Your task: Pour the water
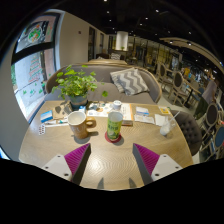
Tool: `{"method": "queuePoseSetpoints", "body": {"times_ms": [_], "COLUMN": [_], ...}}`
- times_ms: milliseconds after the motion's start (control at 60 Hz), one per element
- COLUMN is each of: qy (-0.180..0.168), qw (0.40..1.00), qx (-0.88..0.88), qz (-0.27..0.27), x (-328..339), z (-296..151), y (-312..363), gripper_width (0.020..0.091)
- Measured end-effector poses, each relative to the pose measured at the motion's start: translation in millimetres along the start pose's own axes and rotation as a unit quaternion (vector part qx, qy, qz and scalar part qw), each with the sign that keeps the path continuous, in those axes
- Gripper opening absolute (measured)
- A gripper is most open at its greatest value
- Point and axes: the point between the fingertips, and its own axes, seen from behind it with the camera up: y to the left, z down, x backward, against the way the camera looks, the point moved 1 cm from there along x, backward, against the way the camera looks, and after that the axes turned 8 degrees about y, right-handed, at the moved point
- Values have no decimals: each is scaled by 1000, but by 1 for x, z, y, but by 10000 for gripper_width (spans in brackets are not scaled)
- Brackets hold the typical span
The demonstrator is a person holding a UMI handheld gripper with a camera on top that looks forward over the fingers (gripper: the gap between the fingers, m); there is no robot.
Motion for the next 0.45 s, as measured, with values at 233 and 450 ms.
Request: {"method": "queuePoseSetpoints", "body": {"times_ms": [233, 450], "qy": [2, 1], "qw": [1000, 1000], "qx": [-9, 2], "qz": [-2, -2], "x": [48, 58], "z": [14, 18], "y": [9, 4], "gripper_width": [852, 854]}}
